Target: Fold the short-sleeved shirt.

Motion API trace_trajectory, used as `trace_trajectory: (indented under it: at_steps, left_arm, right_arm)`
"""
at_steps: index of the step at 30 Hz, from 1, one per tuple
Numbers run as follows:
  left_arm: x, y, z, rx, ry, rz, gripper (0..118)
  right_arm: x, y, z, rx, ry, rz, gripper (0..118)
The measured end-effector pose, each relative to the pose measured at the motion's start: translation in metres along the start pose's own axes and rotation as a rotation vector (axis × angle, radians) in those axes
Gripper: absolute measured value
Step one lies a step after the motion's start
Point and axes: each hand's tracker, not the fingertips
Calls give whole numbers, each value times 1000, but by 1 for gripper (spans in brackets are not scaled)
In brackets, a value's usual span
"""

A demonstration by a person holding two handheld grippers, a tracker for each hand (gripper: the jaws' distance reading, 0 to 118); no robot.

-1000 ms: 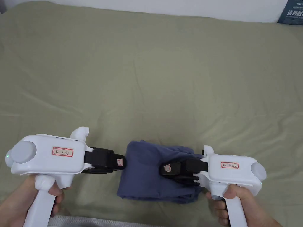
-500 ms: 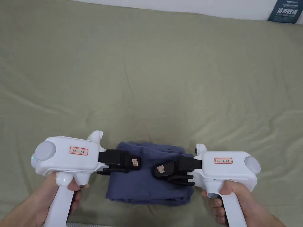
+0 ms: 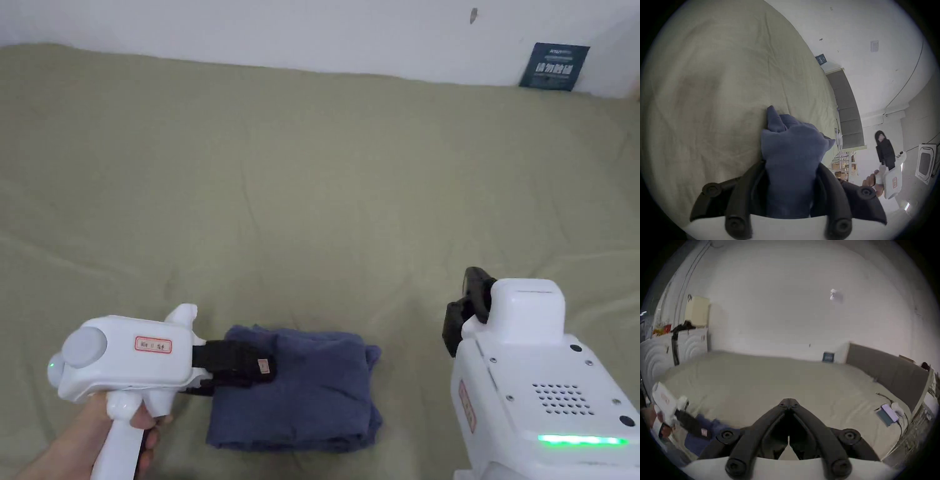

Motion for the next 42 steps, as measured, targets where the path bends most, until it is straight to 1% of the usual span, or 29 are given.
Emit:
trace_trajectory:
  at_steps: [2,5,9,12,16,19,21,24,26,32,35,37,42]
  left_arm:
    - [2,0,2,-4,5,-5,36]
    - [9,1,6,-15,6,-14,37]
    - [17,7,19,-19,3,-32,37]
    - [11,18,40,-12,33,-57,37]
    - [-5,30,86,12,74,-51,37]
    - [-24,44,129,20,91,-33,37]
    - [-37,54,160,40,132,-29,37]
    - [-60,71,207,70,173,-16,37]
    - [-77,79,236,93,222,1,37]
    - [-124,104,305,128,292,29,37]
    - [-139,111,325,137,318,33,37]
    - [-150,117,335,133,332,30,37]
    - [-164,133,345,108,369,35,37]
  right_arm:
    - [3,6,0,-10,29,7,0]
    - [3,12,0,-4,46,-15,0]
    - [-3,17,-4,-2,56,-10,0]
    - [-12,19,-9,-8,77,-19,0]
    - [-38,21,-16,-10,110,4,0]
    - [-67,21,-22,-20,147,14,0]
    - [-88,20,-27,-21,173,23,0]
    - [-125,19,-34,-24,217,28,0]
    - [-153,20,-39,-39,266,20,0]
    - [-235,19,-53,-33,360,42,0]
    - [-269,17,-60,-57,406,20,0]
    - [-286,13,-64,-63,416,30,0]
    - [-310,4,-75,-93,443,26,0]
